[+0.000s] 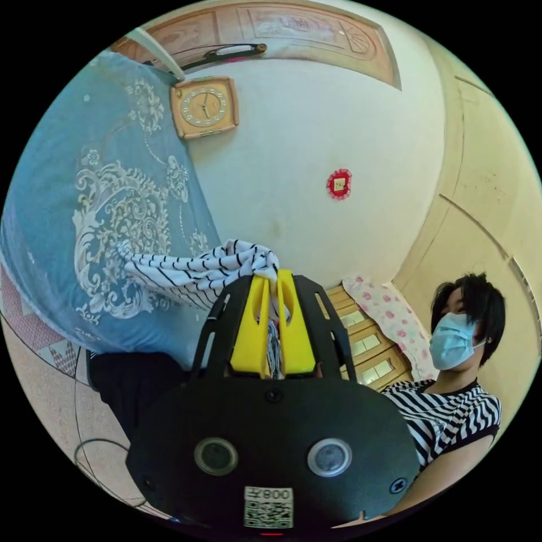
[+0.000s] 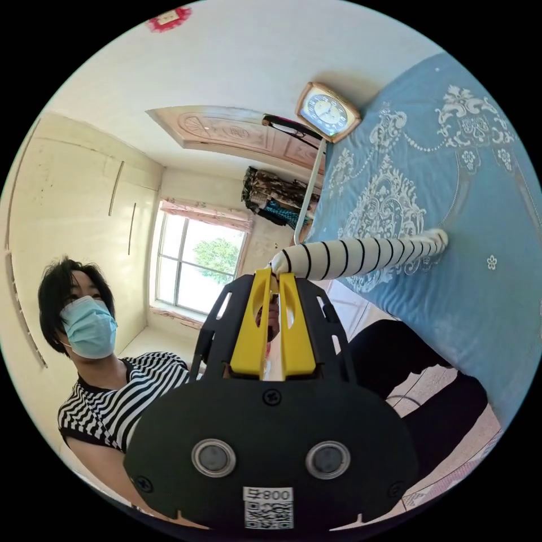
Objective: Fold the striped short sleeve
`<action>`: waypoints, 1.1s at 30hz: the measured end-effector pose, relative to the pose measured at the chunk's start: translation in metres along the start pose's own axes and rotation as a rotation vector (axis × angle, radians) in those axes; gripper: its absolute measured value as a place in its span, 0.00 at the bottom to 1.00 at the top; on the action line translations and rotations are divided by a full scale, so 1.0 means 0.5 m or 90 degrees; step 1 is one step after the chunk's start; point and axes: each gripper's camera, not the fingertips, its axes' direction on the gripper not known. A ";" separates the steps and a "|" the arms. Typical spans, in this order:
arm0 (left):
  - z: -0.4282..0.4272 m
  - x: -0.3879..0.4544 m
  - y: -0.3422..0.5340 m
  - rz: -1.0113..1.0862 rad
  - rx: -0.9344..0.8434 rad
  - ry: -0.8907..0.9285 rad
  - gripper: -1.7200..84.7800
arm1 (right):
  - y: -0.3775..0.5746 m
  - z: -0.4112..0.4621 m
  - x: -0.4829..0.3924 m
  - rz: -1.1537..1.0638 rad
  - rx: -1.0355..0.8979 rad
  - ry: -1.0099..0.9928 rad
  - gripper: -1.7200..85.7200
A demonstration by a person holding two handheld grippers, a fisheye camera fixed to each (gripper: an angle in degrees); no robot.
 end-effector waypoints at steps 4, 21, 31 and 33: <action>0.047 0.100 0.024 0.083 -0.047 0.048 0.06 | 0.051 -0.065 -0.135 -0.064 0.030 0.004 0.04; 0.357 0.248 0.289 0.151 -0.271 0.162 0.06 | 0.447 -0.421 -0.509 -0.179 0.200 0.062 0.04; 0.623 0.229 0.420 0.139 -0.404 0.175 0.06 | 0.595 -0.602 -0.567 -0.162 0.289 0.089 0.04; 0.672 0.218 0.439 0.131 -0.421 0.173 0.06 | 0.622 -0.644 -0.567 -0.149 0.306 0.092 0.04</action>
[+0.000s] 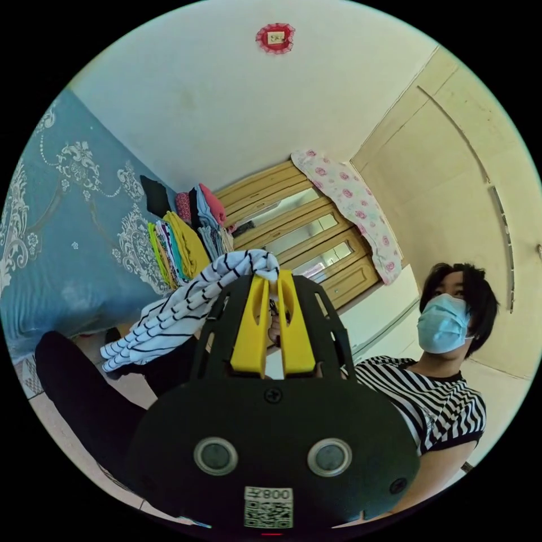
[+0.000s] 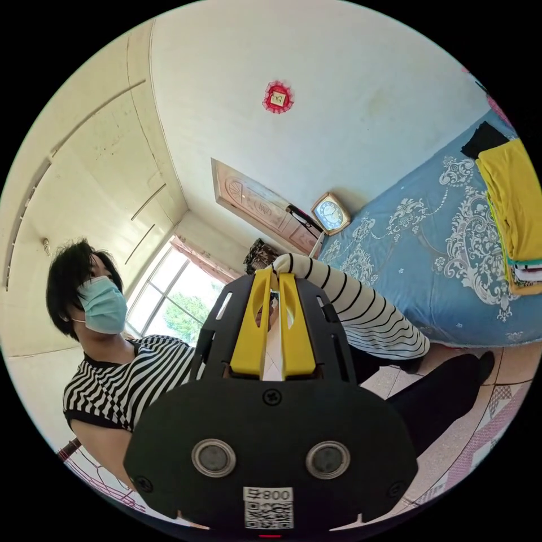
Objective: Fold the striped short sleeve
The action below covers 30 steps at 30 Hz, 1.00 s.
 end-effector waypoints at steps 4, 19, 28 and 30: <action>0.108 -0.057 -0.028 -0.015 -0.031 -0.001 0.06 | -0.005 -0.067 0.017 0.021 0.015 0.007 0.04; 0.552 -0.325 -0.410 0.008 -0.022 -0.037 0.06 | -0.525 -0.322 0.170 0.002 -0.007 0.076 0.04; 0.929 -0.354 -0.618 0.191 -0.079 -0.042 0.06 | -0.830 -0.624 0.109 -0.099 0.043 0.205 0.04; 1.004 -0.415 -0.601 0.170 -0.112 -0.039 0.06 | -0.808 -0.704 0.155 -0.070 0.036 0.261 0.04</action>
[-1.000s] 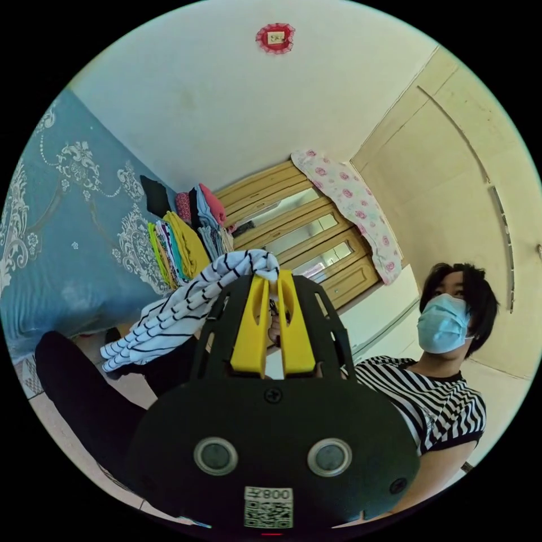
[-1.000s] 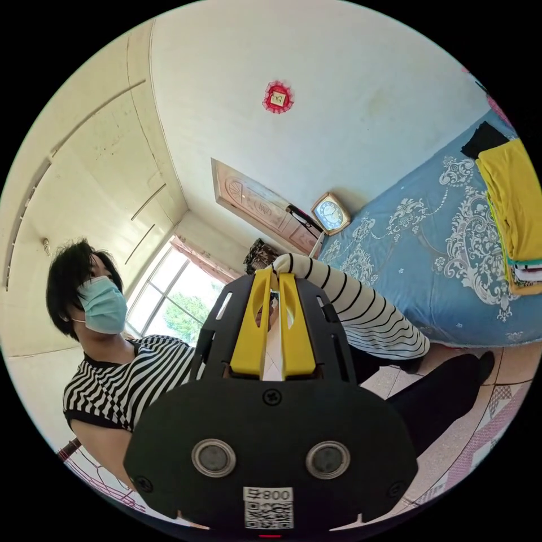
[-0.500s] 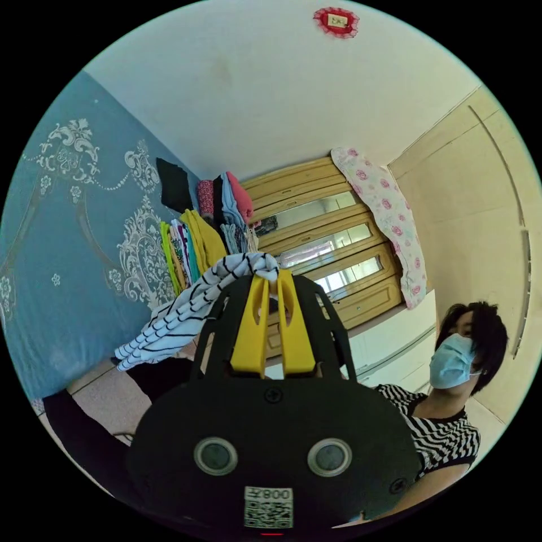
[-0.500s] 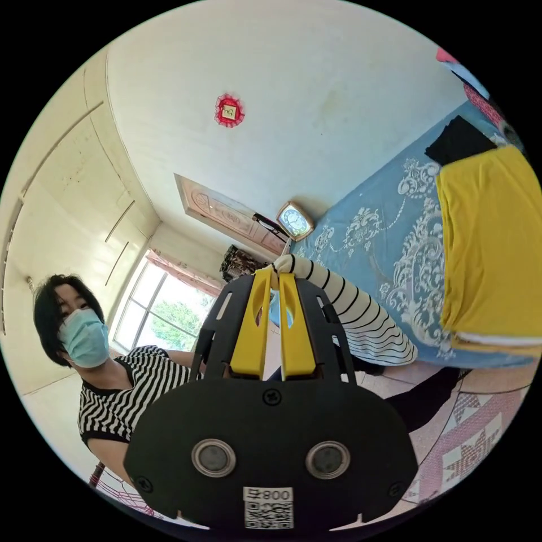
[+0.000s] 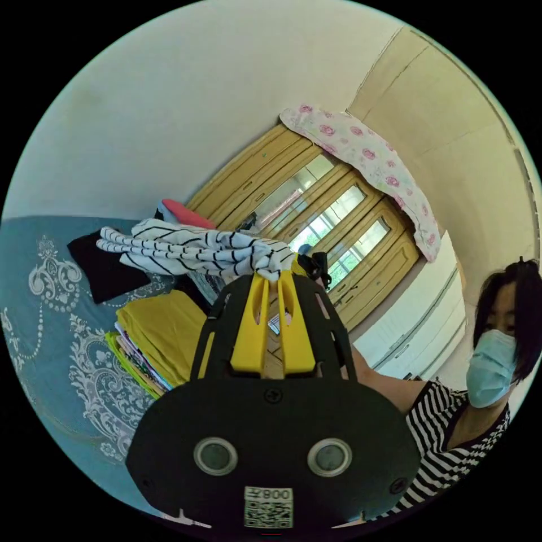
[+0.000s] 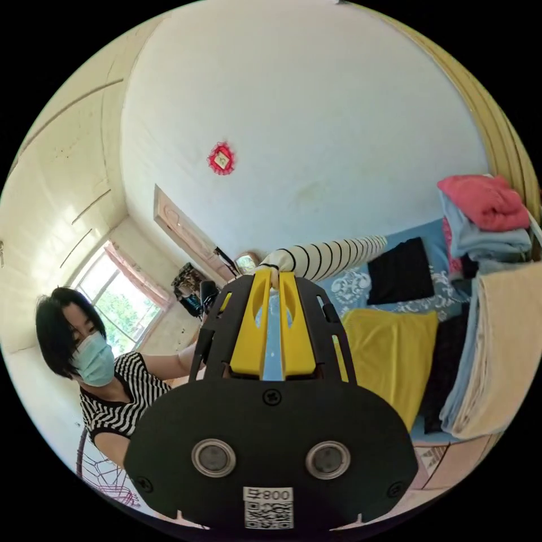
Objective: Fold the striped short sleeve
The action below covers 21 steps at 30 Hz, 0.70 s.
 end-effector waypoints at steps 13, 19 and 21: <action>0.381 -0.329 0.259 -0.237 -0.219 0.007 0.06 | 0.378 -0.107 0.437 0.319 -0.055 0.047 0.04; 0.448 -0.350 0.250 -0.175 -0.270 -0.034 0.06 | 0.367 -0.138 0.427 0.278 -0.112 0.119 0.04; 0.475 -0.379 0.272 -0.190 -0.300 -0.050 0.06 | 0.422 -0.136 0.488 0.342 -0.131 0.126 0.04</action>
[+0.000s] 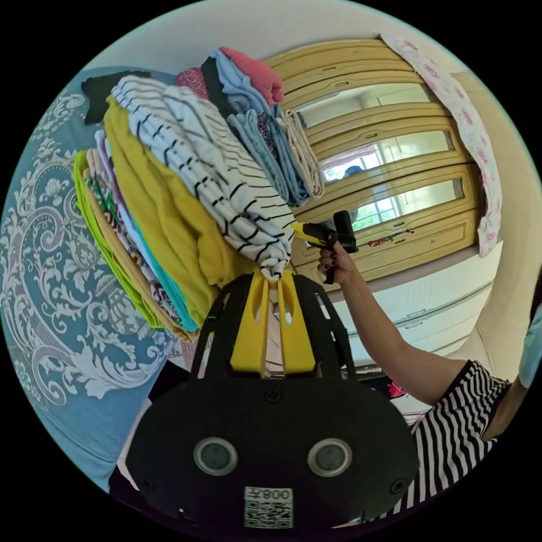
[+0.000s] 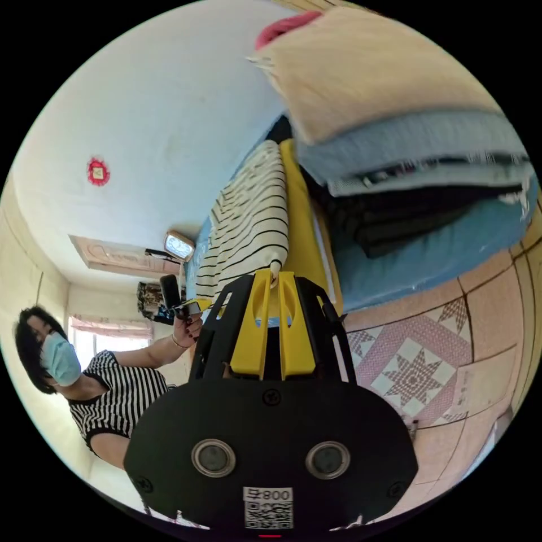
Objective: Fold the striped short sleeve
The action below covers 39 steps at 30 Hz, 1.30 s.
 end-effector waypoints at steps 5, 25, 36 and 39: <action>0.027 -0.069 -0.007 -0.042 -0.009 0.027 0.06 | 0.041 0.012 0.080 0.050 0.053 -0.077 0.04; -0.086 -0.139 -0.096 0.011 0.019 -0.007 0.03 | 0.108 0.229 -0.146 -0.061 0.134 0.075 0.02; -0.294 -0.291 -0.309 -0.038 0.147 -0.129 0.10 | 0.190 0.321 -0.337 -0.203 0.231 0.154 0.02; -0.309 -0.347 -0.385 -0.091 0.160 -0.157 0.11 | 0.187 0.394 -0.349 -0.215 0.195 0.172 0.02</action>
